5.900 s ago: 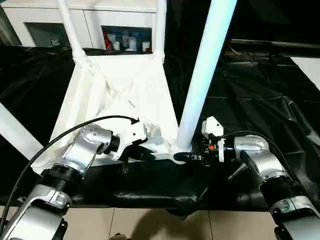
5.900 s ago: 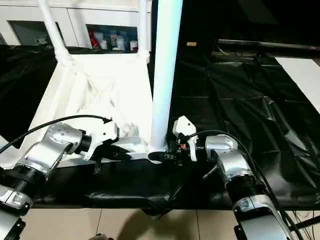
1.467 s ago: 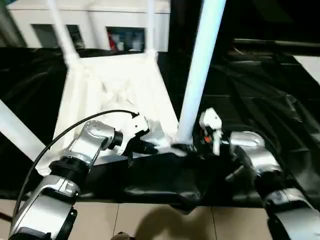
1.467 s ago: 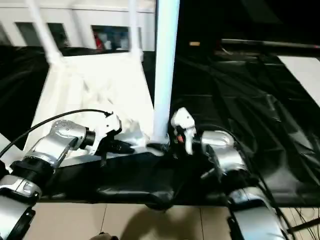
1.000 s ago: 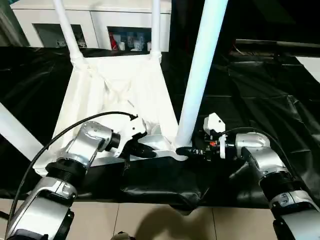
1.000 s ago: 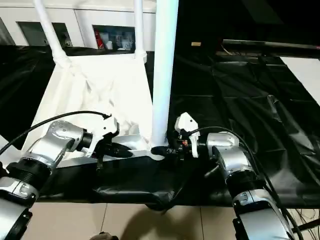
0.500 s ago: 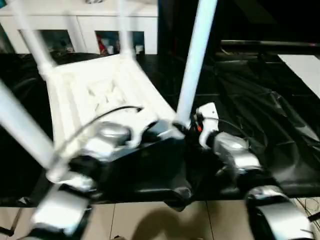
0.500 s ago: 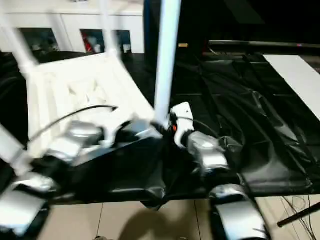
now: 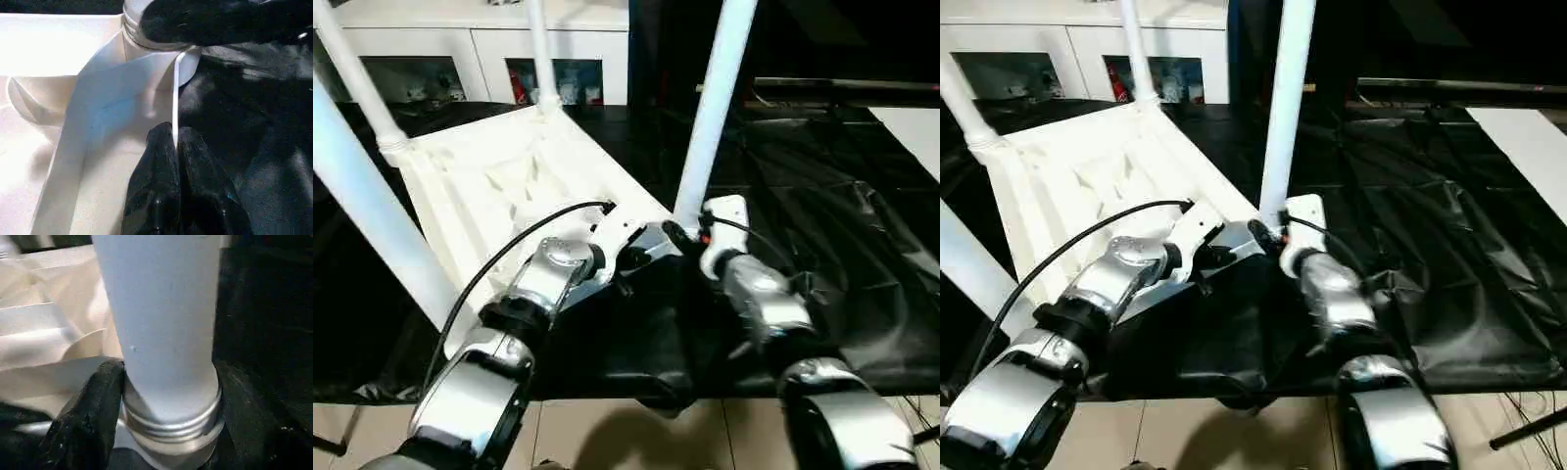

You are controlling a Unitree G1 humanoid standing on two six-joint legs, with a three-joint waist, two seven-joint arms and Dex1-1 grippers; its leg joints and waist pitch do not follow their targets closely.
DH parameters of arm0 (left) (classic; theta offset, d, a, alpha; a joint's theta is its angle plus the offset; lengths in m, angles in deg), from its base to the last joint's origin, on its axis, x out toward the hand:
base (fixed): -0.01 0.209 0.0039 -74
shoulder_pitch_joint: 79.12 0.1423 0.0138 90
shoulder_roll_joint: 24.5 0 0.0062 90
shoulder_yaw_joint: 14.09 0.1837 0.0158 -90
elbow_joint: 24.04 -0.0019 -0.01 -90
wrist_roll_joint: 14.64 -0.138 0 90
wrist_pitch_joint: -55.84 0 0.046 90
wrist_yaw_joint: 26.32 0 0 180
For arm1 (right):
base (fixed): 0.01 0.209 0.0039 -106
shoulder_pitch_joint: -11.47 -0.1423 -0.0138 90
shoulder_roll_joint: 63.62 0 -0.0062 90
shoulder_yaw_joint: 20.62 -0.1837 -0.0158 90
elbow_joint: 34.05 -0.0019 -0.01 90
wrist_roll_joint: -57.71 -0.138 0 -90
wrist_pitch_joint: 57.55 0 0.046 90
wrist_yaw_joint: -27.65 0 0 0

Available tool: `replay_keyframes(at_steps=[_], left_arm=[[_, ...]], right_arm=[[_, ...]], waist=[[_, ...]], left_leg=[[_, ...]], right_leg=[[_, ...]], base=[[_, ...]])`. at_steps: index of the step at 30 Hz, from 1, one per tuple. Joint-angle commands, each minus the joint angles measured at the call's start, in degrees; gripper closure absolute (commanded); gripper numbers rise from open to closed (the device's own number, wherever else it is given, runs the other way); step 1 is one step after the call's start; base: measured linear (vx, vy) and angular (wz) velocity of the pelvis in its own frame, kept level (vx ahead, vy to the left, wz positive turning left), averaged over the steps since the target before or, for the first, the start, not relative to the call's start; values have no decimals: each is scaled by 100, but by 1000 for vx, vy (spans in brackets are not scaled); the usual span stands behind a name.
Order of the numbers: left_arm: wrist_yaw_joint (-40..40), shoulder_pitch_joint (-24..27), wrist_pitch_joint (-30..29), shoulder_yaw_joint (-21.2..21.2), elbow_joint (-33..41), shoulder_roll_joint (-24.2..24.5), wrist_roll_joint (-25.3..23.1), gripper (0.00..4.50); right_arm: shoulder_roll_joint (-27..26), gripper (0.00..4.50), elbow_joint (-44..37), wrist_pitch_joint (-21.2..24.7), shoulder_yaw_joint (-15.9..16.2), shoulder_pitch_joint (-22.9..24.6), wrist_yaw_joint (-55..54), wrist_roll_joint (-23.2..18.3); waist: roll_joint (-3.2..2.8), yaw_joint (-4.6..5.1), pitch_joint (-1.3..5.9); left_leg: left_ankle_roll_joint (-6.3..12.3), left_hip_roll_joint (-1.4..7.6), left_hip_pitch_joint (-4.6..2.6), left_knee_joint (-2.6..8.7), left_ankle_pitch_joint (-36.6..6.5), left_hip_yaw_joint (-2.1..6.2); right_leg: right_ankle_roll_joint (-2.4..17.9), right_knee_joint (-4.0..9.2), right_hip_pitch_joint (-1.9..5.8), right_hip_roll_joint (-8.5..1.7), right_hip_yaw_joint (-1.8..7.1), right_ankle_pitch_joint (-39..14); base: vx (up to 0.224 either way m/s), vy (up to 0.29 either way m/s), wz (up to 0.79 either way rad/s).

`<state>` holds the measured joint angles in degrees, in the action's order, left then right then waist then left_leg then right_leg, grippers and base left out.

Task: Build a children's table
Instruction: Rotate leg to tighten

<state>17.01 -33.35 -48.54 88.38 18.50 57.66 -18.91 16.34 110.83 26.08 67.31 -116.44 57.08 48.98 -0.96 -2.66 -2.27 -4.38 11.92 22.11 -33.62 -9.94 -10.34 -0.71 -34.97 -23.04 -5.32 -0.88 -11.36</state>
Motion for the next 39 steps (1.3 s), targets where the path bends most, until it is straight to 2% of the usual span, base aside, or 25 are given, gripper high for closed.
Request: replay_keyframes(at_steps=[1,4,7,8,9,11,15,18,24,26,33,39], left_arm=[[110,180,191,57,-46,26,47,450],[566,270,350,147,83,194,88,450],[1235,435,454,263,378,452,155,450],[1239,436,458,264,381,454,154,450],[1554,506,497,302,526,552,223,450],[2281,667,578,372,891,810,418,450],[2669,736,585,405,1090,1027,501,450],[2816,782,590,401,1166,1116,531,450],[2893,840,573,371,1241,1179,519,450],[2891,857,567,368,1263,1191,524,450],[2947,901,479,350,1361,1207,566,450],[3031,963,405,361,1407,1237,578,450]], right_arm=[[-12,104,-195,65,288,66,587,-14],[299,71,-408,52,442,155,1274,41],[705,67,-815,38,718,341,2271,75],[707,67,-819,39,719,343,2279,74],[824,67,-969,74,791,402,2583,42],[1050,67,-1213,142,929,502,3134,24],[1148,67,-1238,61,994,521,3377,54],[1173,67,-1269,77,1040,540,3472,54],[1206,67,-1379,230,1142,606,3721,70],[1213,92,-1387,251,1158,617,3754,93],[1229,153,-1357,292,1122,594,3802,35],[1156,180,-1356,398,1130,670,3706,58]], waist=[[61,-1,339],[76,29,331],[74,26,331],[75,47,332],[70,39,334],[67,34,335],[42,-16,347],[48,-80,353],[57,-88,340],[70,-88,341],[62,-88,348],[58,-87,350]], left_leg=[[513,36,-79,375,-1052,-33],[461,43,-69,379,-1187,-32],[511,48,-62,377,-1163,-28],[527,58,-53,379,-1133,-28],[526,65,-76,379,-1144,-27],[555,68,-61,377,-1086,-31],[591,96,-106,359,-987,-57],[589,96,-112,352,-879,-65],[489,87,-97,374,-1003,-56],[488,84,-97,370,-987,-59],[490,79,-98,363,-914,-58],[516,76,-97,357,-868,-58]], right_leg=[[1446,397,272,-147,45,-396],[1407,418,279,-148,51,-636],[1435,416,281,-153,48,-615],[1456,399,278,-148,52,-534],[1485,401,268,-146,46,-533],[1536,373,279,-136,42,-417],[1674,335,236,-131,47,-165],[1686,313,236,-131,50,8],[1577,330,251,-144,52,-210],[1562,331,251,-141,54,-207],[1570,318,249,-137,51,-132],[1584,312,252,-133,48,-94]], base=[[0,0,0],[0,0,0],[0,0,0],[0,0,0],[0,0,0],[0,0,0],[0,0,0],[0,0,0],[0,0,0],[0,0,0],[0,0,0],[0,0,0]])
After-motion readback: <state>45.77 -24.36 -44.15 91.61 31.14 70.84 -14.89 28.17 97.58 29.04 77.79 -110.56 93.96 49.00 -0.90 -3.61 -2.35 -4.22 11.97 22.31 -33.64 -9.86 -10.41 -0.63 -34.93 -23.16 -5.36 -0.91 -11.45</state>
